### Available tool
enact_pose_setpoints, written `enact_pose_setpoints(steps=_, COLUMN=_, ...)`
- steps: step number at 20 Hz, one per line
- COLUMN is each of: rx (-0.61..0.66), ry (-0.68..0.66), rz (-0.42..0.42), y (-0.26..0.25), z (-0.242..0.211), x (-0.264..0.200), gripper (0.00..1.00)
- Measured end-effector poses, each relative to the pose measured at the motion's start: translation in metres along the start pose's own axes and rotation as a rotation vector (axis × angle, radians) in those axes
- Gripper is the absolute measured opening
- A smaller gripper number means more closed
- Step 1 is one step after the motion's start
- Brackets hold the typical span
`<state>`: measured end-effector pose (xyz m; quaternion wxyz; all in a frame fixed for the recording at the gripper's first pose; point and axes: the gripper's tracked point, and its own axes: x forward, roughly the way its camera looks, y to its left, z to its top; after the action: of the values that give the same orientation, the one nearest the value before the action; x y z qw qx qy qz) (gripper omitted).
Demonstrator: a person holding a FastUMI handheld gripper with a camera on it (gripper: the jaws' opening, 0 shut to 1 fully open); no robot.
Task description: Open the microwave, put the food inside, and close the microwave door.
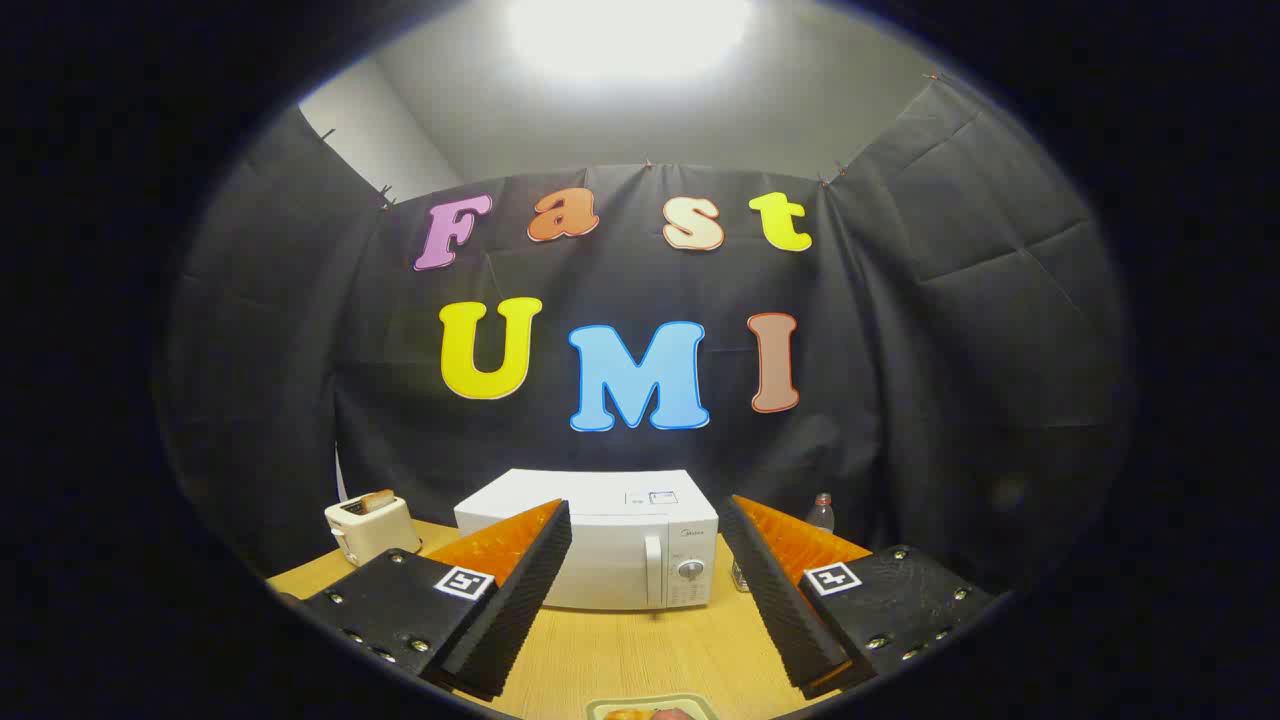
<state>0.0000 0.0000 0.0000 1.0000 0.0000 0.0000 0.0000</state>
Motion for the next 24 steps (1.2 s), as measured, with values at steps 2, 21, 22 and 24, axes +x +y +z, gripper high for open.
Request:
enact_pose_setpoints(steps=2, rx=-0.003, ry=-0.004, rz=-0.003, y=-0.002, z=0.001, x=0.000, gripper=0.97)
enact_pose_setpoints(steps=21, rx=0.021, ry=0.005, rz=0.008, y=-0.016, z=-0.024, x=0.061, gripper=0.97)
enact_pose_setpoints(steps=22, rx=0.020, ry=0.010, rz=0.013, y=-0.016, z=-0.030, x=0.071, gripper=0.97)
enact_pose_setpoints(steps=24, rx=0.017, ry=0.029, rz=0.023, y=-0.017, z=-0.042, x=0.090, gripper=0.97)
